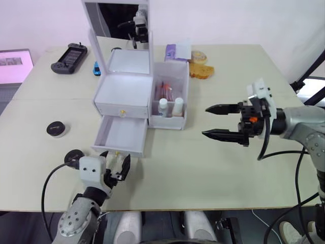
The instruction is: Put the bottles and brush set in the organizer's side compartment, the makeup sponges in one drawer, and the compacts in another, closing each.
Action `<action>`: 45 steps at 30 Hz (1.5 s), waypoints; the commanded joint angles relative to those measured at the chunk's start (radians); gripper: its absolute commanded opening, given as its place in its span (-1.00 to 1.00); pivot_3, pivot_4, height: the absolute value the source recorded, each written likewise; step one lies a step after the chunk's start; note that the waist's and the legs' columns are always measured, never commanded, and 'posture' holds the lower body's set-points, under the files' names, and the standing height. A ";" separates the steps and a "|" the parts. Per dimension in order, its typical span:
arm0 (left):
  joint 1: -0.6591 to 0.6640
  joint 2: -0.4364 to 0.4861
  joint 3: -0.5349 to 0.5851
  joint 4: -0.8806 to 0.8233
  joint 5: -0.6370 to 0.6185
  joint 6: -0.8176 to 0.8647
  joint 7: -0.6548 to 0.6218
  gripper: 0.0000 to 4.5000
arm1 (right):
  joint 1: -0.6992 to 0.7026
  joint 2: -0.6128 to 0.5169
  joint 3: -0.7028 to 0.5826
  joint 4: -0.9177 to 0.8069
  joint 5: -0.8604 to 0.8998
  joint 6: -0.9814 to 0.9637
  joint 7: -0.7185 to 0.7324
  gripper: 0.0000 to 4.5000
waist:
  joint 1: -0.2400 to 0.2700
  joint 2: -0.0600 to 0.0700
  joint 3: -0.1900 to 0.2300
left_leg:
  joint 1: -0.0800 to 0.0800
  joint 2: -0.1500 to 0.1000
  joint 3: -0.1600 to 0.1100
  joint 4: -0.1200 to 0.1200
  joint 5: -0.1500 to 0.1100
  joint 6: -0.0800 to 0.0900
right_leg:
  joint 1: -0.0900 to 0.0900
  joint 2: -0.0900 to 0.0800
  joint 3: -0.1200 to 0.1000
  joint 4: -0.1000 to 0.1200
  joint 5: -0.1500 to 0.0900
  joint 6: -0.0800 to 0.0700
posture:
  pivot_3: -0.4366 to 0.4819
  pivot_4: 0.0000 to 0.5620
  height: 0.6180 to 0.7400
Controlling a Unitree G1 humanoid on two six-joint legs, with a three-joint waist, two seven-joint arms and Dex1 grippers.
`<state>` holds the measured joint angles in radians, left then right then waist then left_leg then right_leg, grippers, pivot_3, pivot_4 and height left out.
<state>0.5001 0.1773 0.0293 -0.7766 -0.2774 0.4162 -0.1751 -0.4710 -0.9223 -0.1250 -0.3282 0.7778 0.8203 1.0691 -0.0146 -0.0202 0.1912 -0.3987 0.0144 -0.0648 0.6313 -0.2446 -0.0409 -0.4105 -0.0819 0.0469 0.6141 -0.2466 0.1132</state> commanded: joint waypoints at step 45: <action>-0.266 0.756 0.798 1.188 -0.342 -0.431 -0.913 0.98 | 0.185 -0.029 -0.224 0.653 -0.318 -0.679 0.167 1.00 | -0.021 0.001 0.000 | 0.007 0.002 0.004 -0.003 0.000 0.000 | 0.001 0.001 0.002 0.006 0.000 0.000 | -0.05 -0.47 1.00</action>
<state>0.2382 0.9107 0.8030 0.4121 -0.6240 0.0068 -1.0752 -0.2829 -0.9361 -0.3216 0.3556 0.4459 0.1446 1.2267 -0.0353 -0.0188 0.1909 -0.3914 0.0162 -0.0612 0.6287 -0.2449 -0.0405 -0.4095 -0.0813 0.0486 0.6206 -0.2465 0.1130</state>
